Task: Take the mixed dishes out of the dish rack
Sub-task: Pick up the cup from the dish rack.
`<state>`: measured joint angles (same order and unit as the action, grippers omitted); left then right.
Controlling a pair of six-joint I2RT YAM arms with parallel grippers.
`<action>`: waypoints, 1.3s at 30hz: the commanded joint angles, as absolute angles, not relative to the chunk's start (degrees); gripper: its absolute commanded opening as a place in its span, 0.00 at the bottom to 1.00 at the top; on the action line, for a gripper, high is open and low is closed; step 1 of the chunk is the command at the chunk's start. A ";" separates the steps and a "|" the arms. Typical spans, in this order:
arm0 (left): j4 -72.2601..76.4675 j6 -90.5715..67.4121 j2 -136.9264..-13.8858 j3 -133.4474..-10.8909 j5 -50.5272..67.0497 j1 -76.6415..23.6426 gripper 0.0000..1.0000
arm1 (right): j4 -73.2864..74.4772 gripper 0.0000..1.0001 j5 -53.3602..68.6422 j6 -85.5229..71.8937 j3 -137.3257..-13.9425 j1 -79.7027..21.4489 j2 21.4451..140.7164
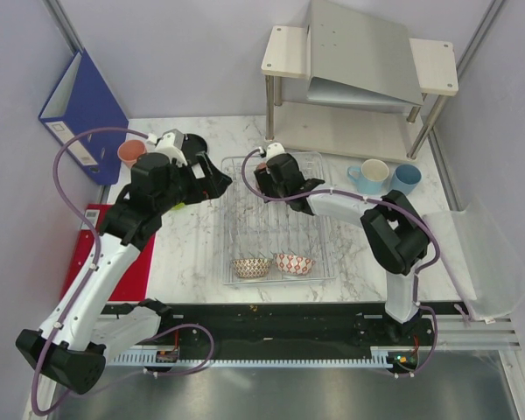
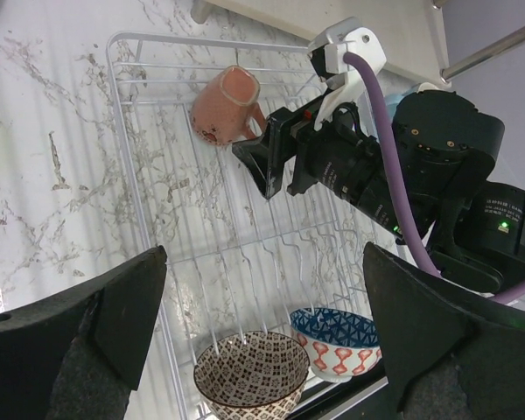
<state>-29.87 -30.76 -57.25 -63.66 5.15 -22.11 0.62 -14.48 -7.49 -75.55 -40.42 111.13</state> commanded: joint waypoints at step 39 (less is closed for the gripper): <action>-25.75 -31.55 -56.51 -57.74 4.04 -22.24 0.99 | 5.62 0.00 -3.70 -11.33 -78.05 -39.38 94.76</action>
<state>-28.60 -30.81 -57.71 -58.48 5.74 -22.11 8.71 -6.55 -8.47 -76.60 -39.38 103.66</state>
